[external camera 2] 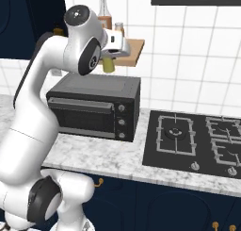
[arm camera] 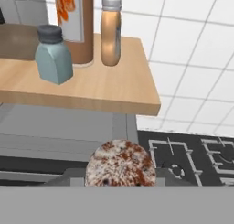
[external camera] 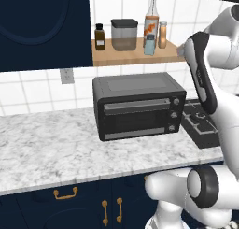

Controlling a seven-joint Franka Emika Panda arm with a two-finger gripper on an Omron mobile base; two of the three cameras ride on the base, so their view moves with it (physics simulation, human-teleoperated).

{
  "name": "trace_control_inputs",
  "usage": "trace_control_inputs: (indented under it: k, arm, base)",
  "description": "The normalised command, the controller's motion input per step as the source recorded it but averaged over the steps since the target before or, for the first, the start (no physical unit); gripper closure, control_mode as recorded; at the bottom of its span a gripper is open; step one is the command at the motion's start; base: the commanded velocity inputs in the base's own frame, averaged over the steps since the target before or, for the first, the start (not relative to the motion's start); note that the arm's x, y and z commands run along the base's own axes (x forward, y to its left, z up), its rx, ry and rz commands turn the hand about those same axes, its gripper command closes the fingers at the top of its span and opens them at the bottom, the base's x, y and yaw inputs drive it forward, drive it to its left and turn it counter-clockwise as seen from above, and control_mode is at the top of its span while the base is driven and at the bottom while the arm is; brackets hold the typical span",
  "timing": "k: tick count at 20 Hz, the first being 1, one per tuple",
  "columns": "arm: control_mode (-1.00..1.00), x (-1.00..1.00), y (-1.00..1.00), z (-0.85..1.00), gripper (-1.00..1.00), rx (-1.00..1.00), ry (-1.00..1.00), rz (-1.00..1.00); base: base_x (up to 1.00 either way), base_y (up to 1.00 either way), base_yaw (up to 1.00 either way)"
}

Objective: Put the shaker and condiment bottle from the counter next to their counterparts in the cabinet.

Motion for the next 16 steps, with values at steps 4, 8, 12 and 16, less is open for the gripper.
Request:
trace_control_inputs:
  k: [4, 8, 12, 16]
  arm:
    - [-1.00, 0.01, 0.14, 0.41, 1.00, -0.01, 0.00, 0.02]
    - [-1.00, 0.07, 0.16, 0.30, 1.00, 0.00, 0.00, 0.03]
    - [-1.00, 0.22, 0.18, 0.01, 1.00, 0.00, 0.00, 0.04]
    - [-1.00, 0.32, 0.26, 0.00, 1.00, 0.00, 0.00, 0.05]
  base:
    - [0.00, 0.00, 0.00]
    - [0.00, 0.00, 0.00]
    - [0.00, 0.00, 0.00]
    - [0.00, 0.00, 0.00]
